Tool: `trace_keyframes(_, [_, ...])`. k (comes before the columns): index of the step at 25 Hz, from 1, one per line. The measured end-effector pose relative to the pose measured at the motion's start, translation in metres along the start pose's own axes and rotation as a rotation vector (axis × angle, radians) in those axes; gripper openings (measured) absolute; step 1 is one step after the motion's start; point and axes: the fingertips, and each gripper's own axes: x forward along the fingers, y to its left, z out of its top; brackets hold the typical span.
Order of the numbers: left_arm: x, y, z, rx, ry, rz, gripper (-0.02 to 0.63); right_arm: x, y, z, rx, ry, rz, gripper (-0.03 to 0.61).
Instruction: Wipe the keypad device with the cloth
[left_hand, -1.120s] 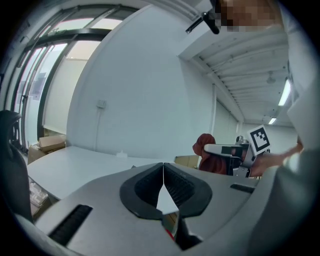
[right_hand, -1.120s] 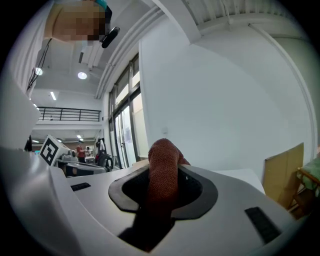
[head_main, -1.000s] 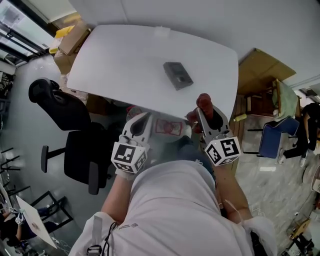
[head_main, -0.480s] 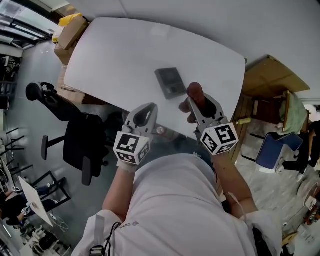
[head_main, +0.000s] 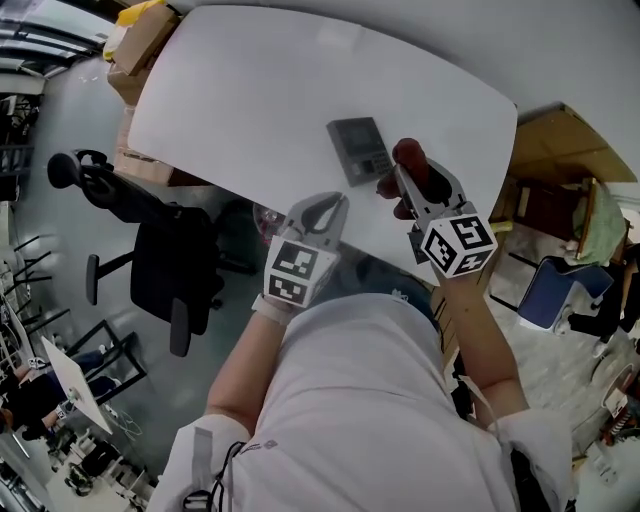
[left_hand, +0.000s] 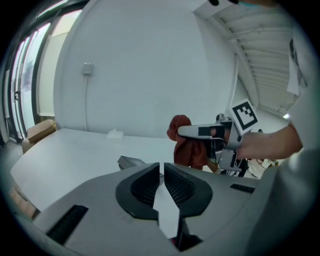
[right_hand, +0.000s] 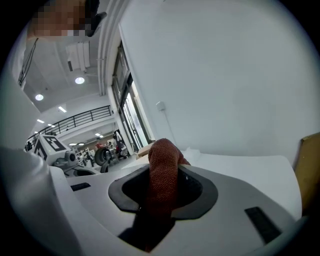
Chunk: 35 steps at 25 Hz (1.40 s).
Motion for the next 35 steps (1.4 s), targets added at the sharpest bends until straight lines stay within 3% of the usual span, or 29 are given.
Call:
trace_keyframes(8, [0.040, 0.012, -0.022, 0.012, 0.089, -0.091, 0.014, 0.043, 0.009, -0.034, 0.005, 0.123, 0.037, 0.124])
trace_keyframes(14, [0.066, 0.026, -0.044, -0.025, 0.171, -0.102, 0.014, 0.080, 0.012, -0.069, 0.007, 0.220, 0.074, 0.124])
trace_keyframes(24, [0.090, 0.022, -0.063, -0.003, 0.274, -0.140, 0.012, 0.112, 0.004, -0.116, -0.021, 0.323, 0.097, 0.124])
trace_keyframes(35, [0.086, 0.034, -0.059, -0.049, 0.252, -0.108, 0.012, 0.107, -0.055, -0.137, 0.049, 0.313, -0.053, 0.124])
